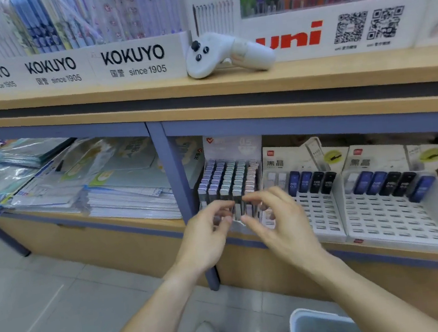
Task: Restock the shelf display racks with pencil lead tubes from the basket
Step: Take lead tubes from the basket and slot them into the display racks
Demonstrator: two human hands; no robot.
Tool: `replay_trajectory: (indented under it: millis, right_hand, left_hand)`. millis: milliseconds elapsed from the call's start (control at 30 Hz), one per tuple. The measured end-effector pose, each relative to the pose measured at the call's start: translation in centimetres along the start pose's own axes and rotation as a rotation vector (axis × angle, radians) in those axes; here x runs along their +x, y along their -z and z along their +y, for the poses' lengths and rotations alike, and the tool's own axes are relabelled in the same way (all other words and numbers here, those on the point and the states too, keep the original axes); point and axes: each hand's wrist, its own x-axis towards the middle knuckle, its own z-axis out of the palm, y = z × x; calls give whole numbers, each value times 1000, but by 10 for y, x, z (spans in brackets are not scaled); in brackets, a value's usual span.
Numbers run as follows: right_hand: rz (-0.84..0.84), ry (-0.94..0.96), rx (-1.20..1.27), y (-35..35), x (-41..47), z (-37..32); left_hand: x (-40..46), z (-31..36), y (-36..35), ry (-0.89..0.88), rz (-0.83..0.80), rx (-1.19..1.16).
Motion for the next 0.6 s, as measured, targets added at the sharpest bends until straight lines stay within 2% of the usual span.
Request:
replay_trajectory:
  millis: [100, 200, 267, 367, 433, 500, 600]
  right_hand:
    - [-41, -150, 61, 26, -40, 19]
    - [-78, -323, 121, 53, -89, 43]
    - [-173, -450, 116, 71, -125, 62]
    - [-401, -685, 4, 85, -185, 103]
    - [-523, -885, -17, 87, -227, 130]
    - [-628, -1029, -39, 83, -262, 149]
    - [-726, -1105, -53, 76, -291, 162]
  left_hand:
    - [-6, 7, -17, -66, -110, 119]
    - [-19, 15, -50, -152, -297, 277]
    - [-34, 18, -78, -210, -452, 372]
    - [-57, 5, -126, -252, -720, 547]
    - [-72, -15, -157, -195, -851, 611]
    - [-89, -34, -187, -99, -913, 620]
    - [-113, -51, -224, 13, -941, 619]
